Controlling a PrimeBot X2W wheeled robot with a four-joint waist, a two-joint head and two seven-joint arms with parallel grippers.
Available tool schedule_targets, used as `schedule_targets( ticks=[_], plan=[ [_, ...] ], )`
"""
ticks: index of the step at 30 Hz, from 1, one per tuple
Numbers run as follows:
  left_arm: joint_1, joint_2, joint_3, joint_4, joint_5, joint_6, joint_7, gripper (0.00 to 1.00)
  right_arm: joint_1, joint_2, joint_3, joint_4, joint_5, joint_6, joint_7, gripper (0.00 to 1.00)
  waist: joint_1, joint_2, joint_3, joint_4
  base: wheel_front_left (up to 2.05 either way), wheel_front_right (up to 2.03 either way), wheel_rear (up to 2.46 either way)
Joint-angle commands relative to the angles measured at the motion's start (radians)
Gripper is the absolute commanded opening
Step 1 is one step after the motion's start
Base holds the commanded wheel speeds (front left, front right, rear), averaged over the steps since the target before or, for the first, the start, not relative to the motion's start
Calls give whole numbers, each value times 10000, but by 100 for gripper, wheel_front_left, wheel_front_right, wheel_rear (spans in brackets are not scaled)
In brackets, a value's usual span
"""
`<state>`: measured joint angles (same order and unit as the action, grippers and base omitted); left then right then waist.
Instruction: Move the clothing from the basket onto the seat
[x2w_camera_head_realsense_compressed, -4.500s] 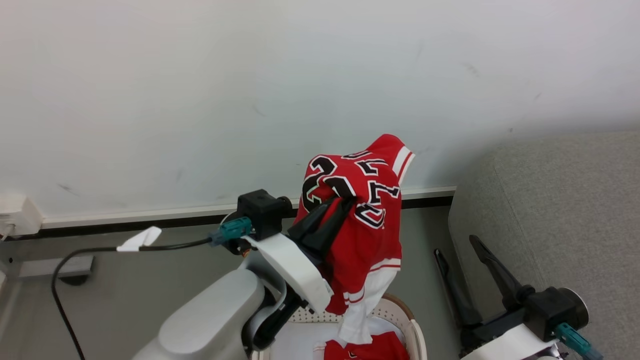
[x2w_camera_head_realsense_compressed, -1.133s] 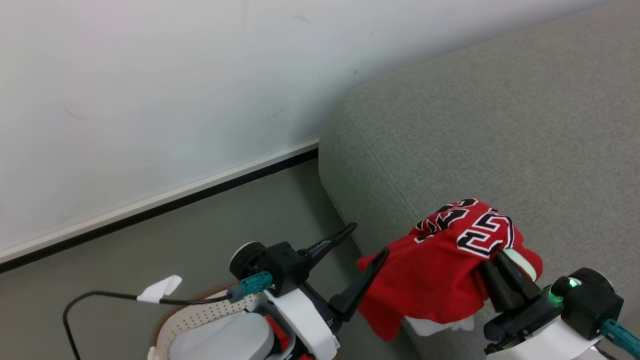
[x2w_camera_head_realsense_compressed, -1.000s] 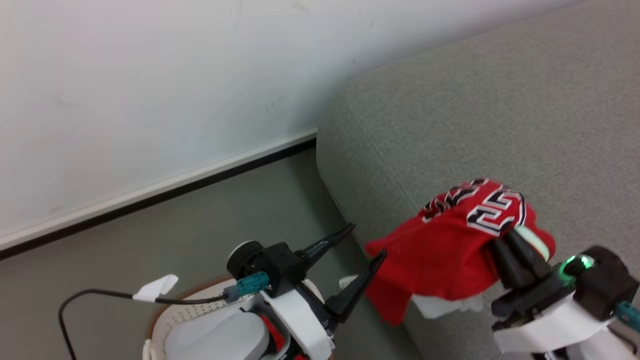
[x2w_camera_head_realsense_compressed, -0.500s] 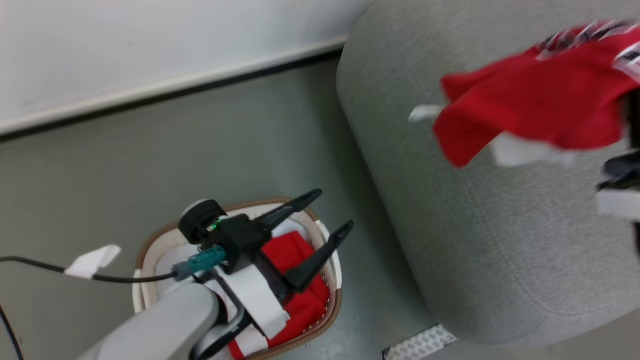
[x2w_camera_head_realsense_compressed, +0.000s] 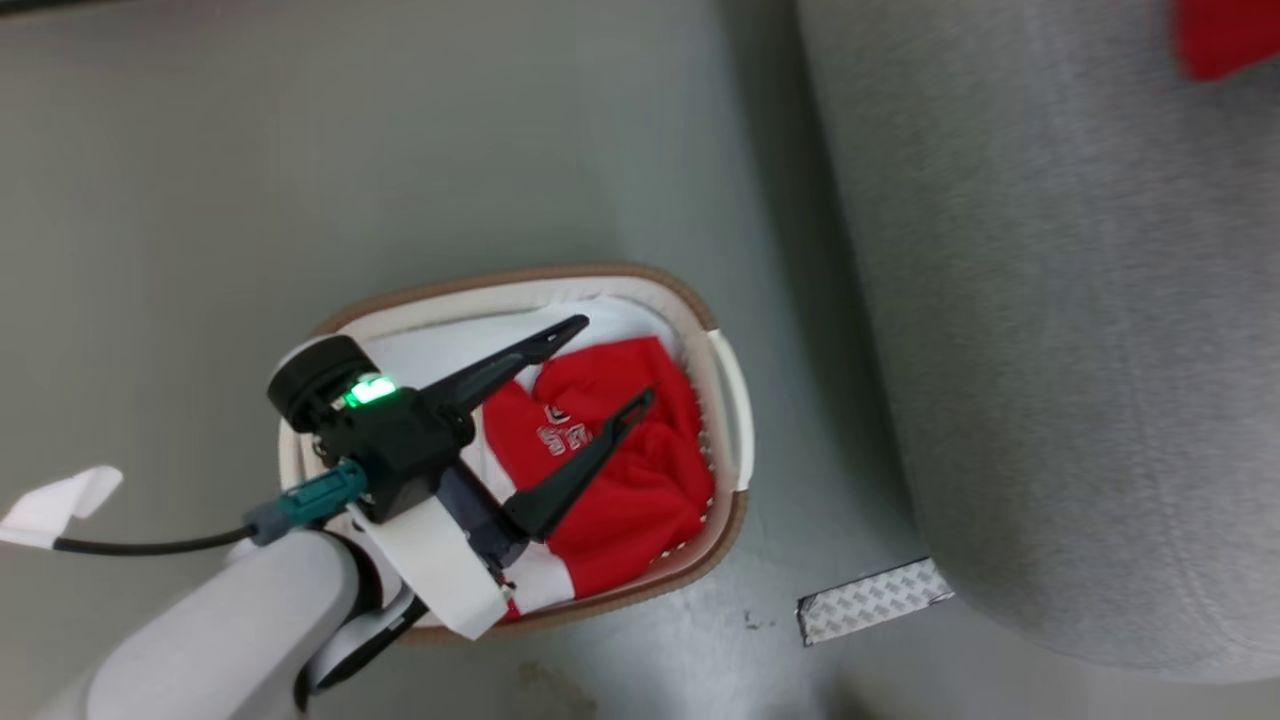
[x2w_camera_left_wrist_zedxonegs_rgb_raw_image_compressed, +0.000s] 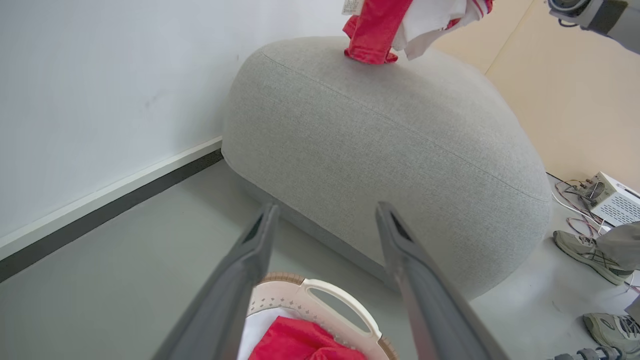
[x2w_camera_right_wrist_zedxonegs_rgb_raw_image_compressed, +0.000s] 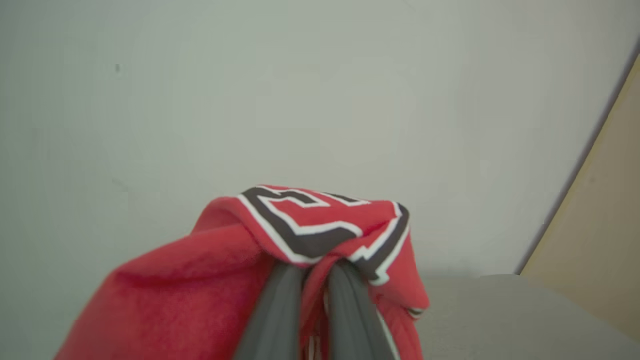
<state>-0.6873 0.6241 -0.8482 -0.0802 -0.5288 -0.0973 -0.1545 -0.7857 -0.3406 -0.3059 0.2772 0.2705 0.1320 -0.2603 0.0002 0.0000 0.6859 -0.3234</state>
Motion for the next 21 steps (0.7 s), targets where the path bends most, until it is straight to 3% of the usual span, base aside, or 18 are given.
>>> schedule_targets(
  ticks=[1,7,16,18,19,21],
  plan=[
    [-95,89,36,-72,11,6,-38,100,-268,18,-331,139,-184,-25,25,0,-2,0,397,368,0,0,0],
    [-158,174,94,-65,-15,-9,-201,100,-611,326,-1530,1572,-1488,-24,1307,0,-2,0,751,667,0,0,0],
    [-243,-20,62,266,-136,-32,-418,100,-853,814,-1986,2910,-2633,-24,3590,0,-2,0,532,870,0,0,0],
    [-232,-95,37,356,-169,-35,-492,100,-921,790,-1934,2985,-2687,-24,3746,57,-2,0,363,889,0,0,0],
    [-214,-138,21,403,-192,-34,-501,100,-959,754,-1862,3016,-2699,-24,3836,100,-2,0,269,887,0,0,0],
    [-158,-215,-10,565,-207,-32,-538,100,-918,642,-1600,3192,-2730,-24,4072,100,-2,0,40,864,0,0,0]
  ],
)
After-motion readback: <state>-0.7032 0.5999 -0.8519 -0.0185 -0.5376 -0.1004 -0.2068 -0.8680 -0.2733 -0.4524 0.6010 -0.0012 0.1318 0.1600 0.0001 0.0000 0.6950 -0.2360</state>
